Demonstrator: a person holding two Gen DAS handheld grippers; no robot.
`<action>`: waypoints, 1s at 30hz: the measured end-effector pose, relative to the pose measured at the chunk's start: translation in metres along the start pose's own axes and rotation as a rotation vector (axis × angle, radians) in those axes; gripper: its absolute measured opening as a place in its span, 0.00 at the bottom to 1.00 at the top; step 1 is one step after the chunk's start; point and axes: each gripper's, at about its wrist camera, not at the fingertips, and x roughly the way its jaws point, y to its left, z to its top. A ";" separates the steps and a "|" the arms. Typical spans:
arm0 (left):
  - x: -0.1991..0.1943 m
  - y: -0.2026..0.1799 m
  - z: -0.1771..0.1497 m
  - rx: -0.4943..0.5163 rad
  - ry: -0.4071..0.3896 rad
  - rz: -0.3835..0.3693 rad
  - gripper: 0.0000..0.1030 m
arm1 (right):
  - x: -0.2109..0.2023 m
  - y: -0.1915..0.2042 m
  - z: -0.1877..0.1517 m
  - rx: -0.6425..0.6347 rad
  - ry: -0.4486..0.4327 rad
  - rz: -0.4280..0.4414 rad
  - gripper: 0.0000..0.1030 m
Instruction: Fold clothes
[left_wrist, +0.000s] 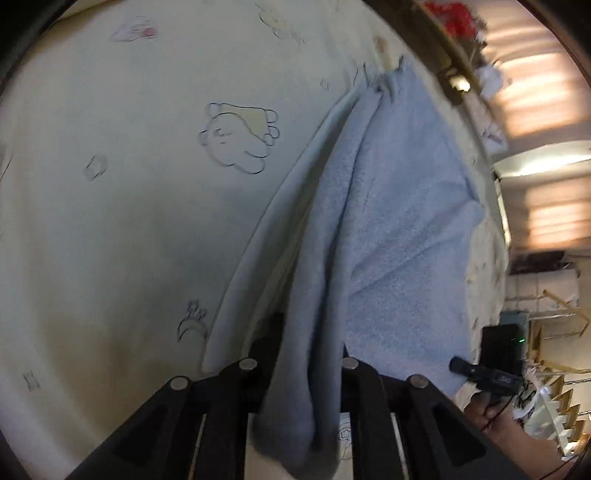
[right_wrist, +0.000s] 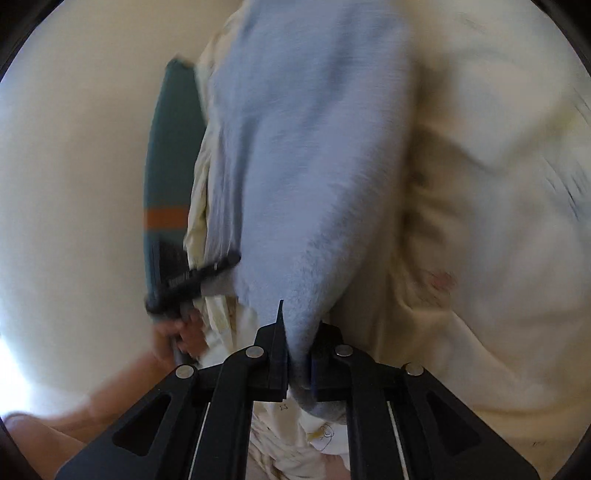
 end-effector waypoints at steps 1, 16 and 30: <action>-0.003 0.003 -0.003 -0.006 -0.009 -0.014 0.16 | -0.003 -0.007 -0.004 0.034 -0.012 0.017 0.12; -0.026 0.010 -0.025 0.073 0.000 0.318 0.24 | 0.000 -0.034 -0.033 -0.033 0.106 -0.209 0.15; -0.025 -0.160 -0.029 0.705 -0.155 0.076 0.39 | 0.042 0.120 0.038 -0.766 0.069 -0.482 0.17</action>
